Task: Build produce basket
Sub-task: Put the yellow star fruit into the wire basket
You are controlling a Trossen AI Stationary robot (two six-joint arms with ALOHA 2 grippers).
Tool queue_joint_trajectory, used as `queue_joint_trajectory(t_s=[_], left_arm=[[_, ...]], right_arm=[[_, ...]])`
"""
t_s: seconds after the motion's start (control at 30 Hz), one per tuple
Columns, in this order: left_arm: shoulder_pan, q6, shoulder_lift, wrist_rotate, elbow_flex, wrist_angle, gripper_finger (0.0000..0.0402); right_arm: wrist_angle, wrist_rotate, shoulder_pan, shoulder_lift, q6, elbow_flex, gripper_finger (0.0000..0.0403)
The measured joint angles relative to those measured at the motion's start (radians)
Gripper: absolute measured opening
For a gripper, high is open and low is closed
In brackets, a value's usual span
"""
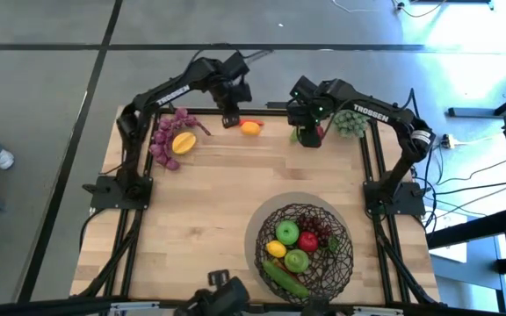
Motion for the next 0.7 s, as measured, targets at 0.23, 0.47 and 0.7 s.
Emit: queue_joint_trajectory(t_s=[0.23,0.47,0.7], left_arm=[[-0.017,0.221,0.096,-0.005,0.000,0.054,0.0090],[-0.029,0.399,0.185,-0.004,0.000,0.114,0.0090],[0.009,0.161,0.227,-0.007,0.000,0.044,0.0090]], right_arm=[[0.001,0.001,0.000,0.000,0.012,0.000,0.0177],[0.002,0.001,0.001,0.000,-0.051,0.000,0.0177],[-0.002,0.000,0.001,0.000,-0.035,0.000,0.0177]])
